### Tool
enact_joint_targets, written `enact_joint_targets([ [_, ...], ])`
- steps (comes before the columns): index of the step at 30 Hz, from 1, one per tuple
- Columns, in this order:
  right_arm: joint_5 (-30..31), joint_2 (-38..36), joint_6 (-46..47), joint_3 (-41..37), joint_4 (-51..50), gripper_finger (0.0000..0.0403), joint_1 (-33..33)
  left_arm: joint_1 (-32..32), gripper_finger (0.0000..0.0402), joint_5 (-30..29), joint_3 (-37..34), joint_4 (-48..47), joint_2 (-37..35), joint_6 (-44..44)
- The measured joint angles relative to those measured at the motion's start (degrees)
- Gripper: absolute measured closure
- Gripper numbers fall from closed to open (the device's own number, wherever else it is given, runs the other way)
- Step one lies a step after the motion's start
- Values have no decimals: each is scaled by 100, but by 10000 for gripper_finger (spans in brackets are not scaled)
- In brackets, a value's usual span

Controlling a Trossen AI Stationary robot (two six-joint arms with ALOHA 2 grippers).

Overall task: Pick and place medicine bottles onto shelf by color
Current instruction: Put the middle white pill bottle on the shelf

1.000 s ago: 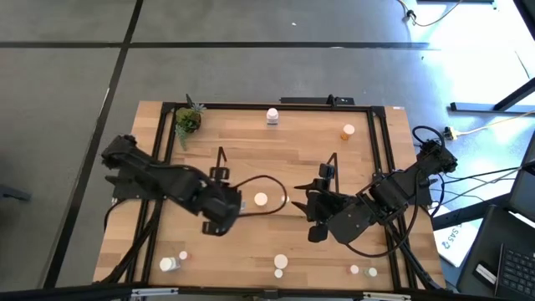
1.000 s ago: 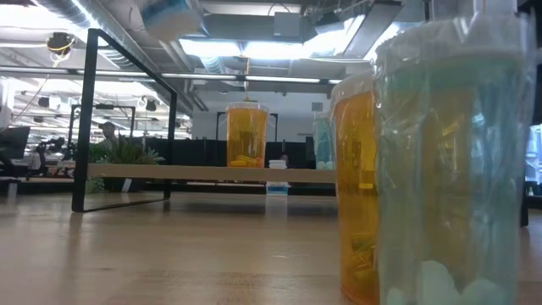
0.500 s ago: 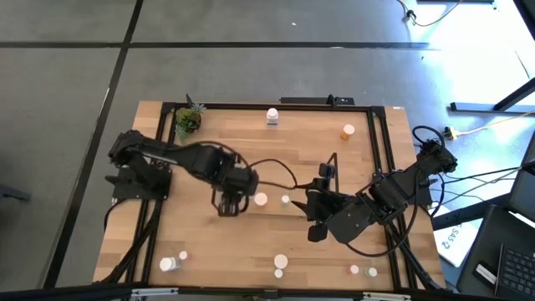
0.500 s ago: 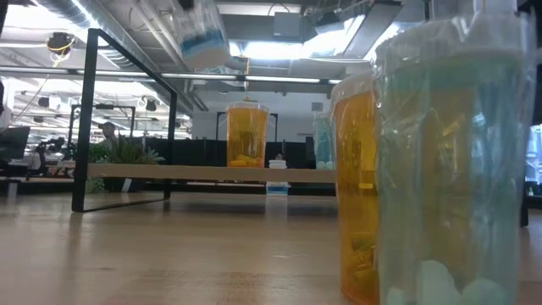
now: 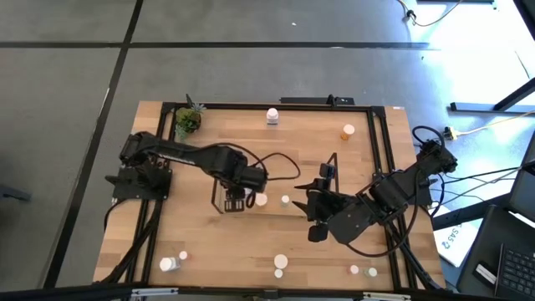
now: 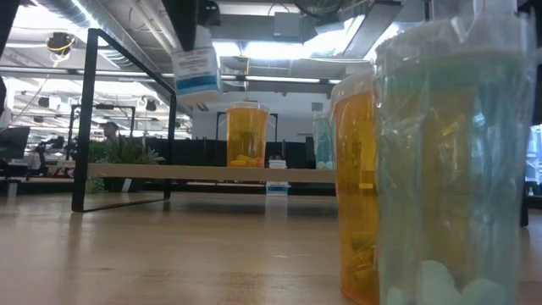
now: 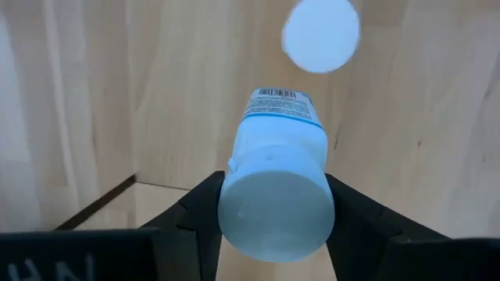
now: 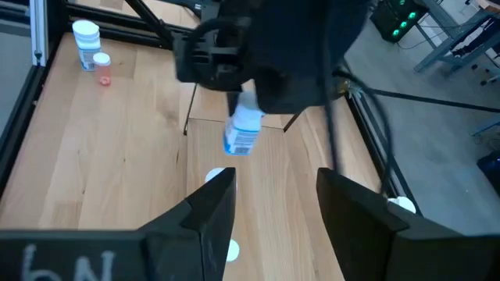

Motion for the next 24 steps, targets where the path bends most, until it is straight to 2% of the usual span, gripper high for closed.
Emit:
enact_joint_targets([
  [7,2,0,-13,0,-17,221,0,-211,241,-52,-316,-12,64,-328],
  [18,2,0,-23,0,-29,221,0,-331,241,-59,-1183,815,58,-371],
  [24,2,0,-33,0,-28,221,0,-320,241,-56,-1471,960,58,-375],
])
